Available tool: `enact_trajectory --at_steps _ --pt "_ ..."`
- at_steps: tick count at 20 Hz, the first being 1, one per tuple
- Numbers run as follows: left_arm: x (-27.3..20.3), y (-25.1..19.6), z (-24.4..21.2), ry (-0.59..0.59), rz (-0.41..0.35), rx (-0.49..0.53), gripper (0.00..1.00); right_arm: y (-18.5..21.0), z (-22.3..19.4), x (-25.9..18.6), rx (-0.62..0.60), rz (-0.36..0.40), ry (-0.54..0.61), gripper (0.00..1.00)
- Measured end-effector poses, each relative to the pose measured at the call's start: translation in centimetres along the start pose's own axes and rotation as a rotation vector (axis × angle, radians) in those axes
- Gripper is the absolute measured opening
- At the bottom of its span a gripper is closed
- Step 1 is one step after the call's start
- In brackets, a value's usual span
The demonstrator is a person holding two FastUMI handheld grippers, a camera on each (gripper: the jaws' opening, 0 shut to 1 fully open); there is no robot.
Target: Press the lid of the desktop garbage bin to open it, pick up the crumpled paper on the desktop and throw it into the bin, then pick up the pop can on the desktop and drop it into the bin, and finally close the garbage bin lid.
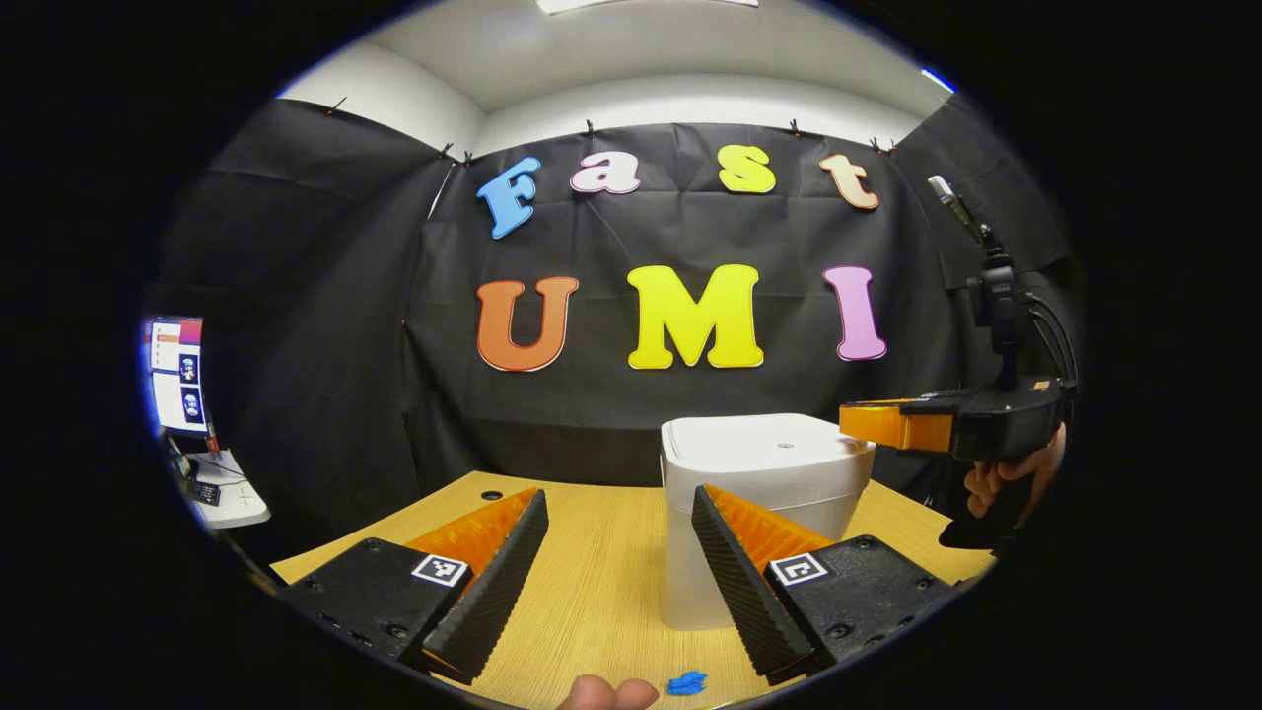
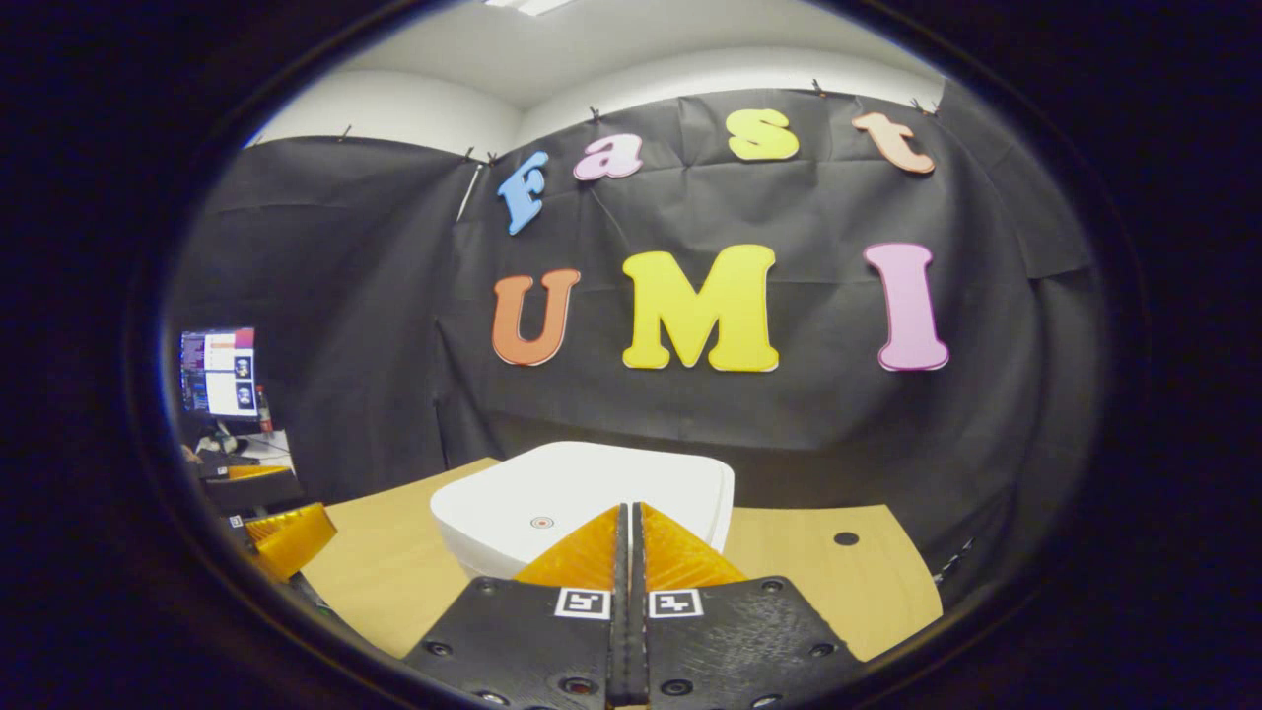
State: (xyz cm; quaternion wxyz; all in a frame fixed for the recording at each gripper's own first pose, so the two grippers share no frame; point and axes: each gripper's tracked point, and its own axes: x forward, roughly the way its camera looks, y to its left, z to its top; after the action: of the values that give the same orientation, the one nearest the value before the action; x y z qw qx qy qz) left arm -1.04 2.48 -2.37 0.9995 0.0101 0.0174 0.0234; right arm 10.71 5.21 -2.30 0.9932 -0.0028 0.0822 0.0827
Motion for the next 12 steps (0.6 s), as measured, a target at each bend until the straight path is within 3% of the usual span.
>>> enact_trajectory --at_steps 1,12 --pt "-0.1 0.1 -0.1 0.000 -0.001 -0.003 0.95 -0.1 0.0 0.3 -0.001 -0.003 0.007 0.00" --pt "0.9 -0.5 -1.6 0.015 -0.044 -0.050 0.95 0.1 -1.2 1.3 0.002 0.061 0.099 0.01"
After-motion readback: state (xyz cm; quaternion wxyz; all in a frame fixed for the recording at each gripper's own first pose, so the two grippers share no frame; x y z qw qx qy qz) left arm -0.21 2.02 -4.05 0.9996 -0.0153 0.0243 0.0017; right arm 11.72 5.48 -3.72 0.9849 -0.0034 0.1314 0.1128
